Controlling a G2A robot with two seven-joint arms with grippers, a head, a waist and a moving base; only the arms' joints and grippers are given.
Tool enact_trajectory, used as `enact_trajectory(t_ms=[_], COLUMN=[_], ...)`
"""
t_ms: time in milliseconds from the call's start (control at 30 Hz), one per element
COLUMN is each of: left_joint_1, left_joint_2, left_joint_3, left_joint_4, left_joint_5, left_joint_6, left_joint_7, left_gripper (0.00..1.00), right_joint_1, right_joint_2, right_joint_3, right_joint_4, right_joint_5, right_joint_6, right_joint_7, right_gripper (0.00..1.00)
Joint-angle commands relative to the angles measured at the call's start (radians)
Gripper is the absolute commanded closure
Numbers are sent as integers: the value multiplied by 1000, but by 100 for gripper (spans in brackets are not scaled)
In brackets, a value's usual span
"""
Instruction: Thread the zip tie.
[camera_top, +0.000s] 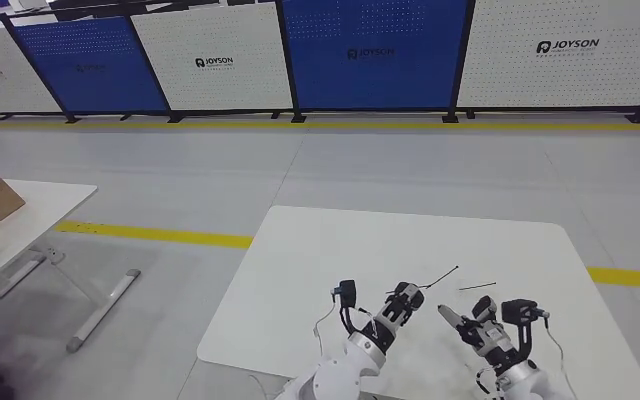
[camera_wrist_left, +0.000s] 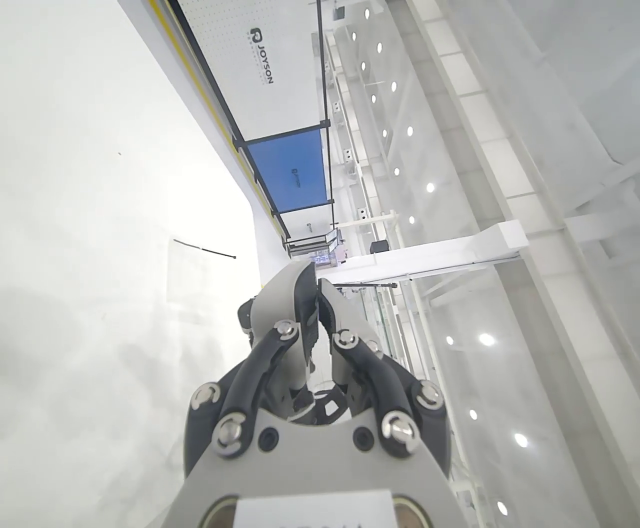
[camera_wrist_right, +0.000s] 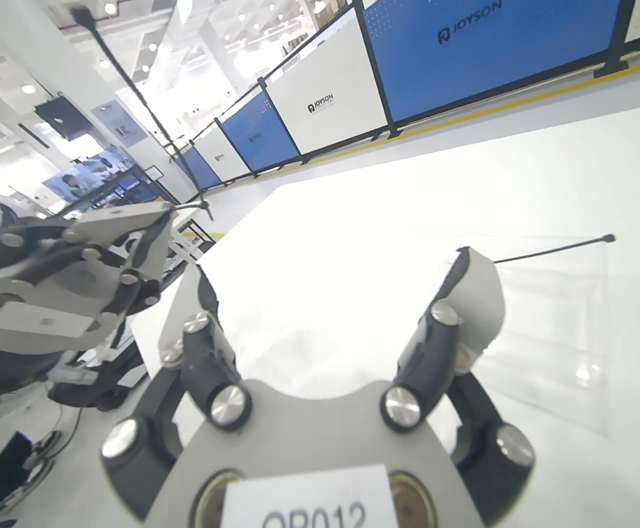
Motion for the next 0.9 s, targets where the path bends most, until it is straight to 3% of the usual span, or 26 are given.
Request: enact_trajectory(t_ms=[0, 300, 500, 867], left_joint_1=[-1, -1, -3, -4], left_joint_2=[2, 2, 3, 4], left_joint_3=[2, 3, 13, 16], left_joint_4=[-2, -2, 4, 6], left_joint_5=[0, 0, 4, 12], left_joint_6=[9, 8, 10, 13], left_joint_7=[-23, -23, -41, -40], left_gripper=[100, 100, 100, 100], right_joint_1=[4, 7, 30, 34], right_joint_2=[6, 12, 11, 9], right_joint_3=[-6, -11, -61, -65], right_joint_4=[1, 5, 21, 31], right_joint_5=[-37, -108, -150, -121], right_joint_6=[0, 10, 1, 0], right_joint_7=[-7, -26, 11, -4], right_gripper=[0, 0, 0, 0])
